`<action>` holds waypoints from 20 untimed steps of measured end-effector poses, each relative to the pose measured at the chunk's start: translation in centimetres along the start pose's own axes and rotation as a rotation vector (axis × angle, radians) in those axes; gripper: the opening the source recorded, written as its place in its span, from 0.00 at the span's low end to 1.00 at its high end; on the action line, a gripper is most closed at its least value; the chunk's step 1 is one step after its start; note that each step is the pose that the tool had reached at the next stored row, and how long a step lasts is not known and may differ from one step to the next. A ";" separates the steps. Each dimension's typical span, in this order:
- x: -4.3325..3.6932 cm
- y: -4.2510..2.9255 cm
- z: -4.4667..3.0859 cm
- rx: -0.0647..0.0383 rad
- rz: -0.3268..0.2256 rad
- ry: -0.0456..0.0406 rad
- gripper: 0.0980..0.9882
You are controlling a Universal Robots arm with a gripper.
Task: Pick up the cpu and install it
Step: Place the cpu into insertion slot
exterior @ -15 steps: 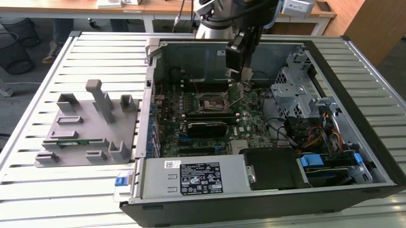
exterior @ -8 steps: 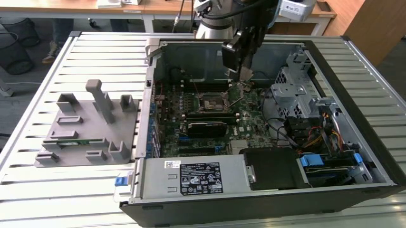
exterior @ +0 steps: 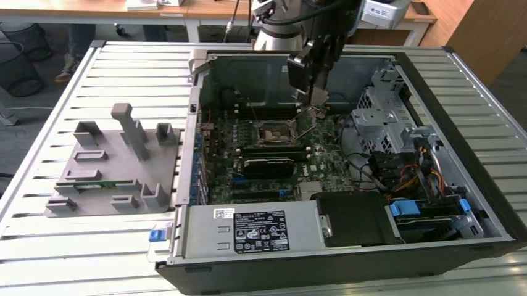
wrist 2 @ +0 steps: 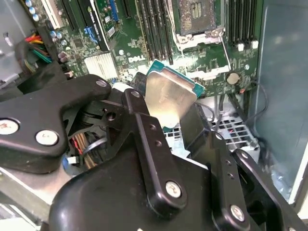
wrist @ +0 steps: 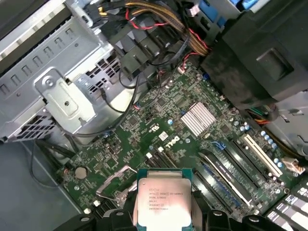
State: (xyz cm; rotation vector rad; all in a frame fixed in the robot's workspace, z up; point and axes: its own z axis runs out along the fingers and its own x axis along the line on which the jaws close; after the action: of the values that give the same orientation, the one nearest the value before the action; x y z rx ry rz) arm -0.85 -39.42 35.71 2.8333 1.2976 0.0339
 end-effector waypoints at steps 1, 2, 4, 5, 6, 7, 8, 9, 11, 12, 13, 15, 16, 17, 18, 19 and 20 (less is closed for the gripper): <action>0.00 0.00 0.04 0.000 -0.018 0.0006 0.48; 0.00 0.00 0.10 0.000 -0.036 0.0011 0.48; 0.00 -0.01 0.22 0.001 -0.072 0.0022 0.48; 0.00 -0.01 0.28 0.001 -0.090 0.0028 0.48; -0.01 -0.01 0.35 0.001 -0.108 0.0033 0.48; -0.01 -0.01 0.41 0.001 -0.126 0.0037 0.48; -0.01 -0.02 0.49 0.002 -0.145 0.0043 0.48; -0.01 -0.02 0.55 0.002 -0.163 0.0048 0.48; -0.01 -0.02 0.60 0.002 -0.199 0.0058 0.48; -0.01 -0.02 0.62 0.003 -0.216 0.0068 0.48; -0.01 -0.02 0.64 0.003 -0.233 0.0080 0.48; -0.01 -0.02 0.65 0.004 -0.269 0.0094 0.48; -0.01 -0.02 0.65 0.004 -0.288 0.0100 0.48; -0.01 -0.02 0.65 0.004 -0.303 0.0105 0.48; -0.01 -0.02 0.65 0.004 -0.317 0.0109 0.48; -0.01 -0.02 0.66 0.004 -0.332 0.0114 0.48; -0.01 -0.02 0.66 0.004 -0.345 0.0118 0.48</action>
State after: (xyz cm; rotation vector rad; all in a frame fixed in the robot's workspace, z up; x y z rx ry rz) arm -0.85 -39.42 35.05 2.5725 1.7687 0.0405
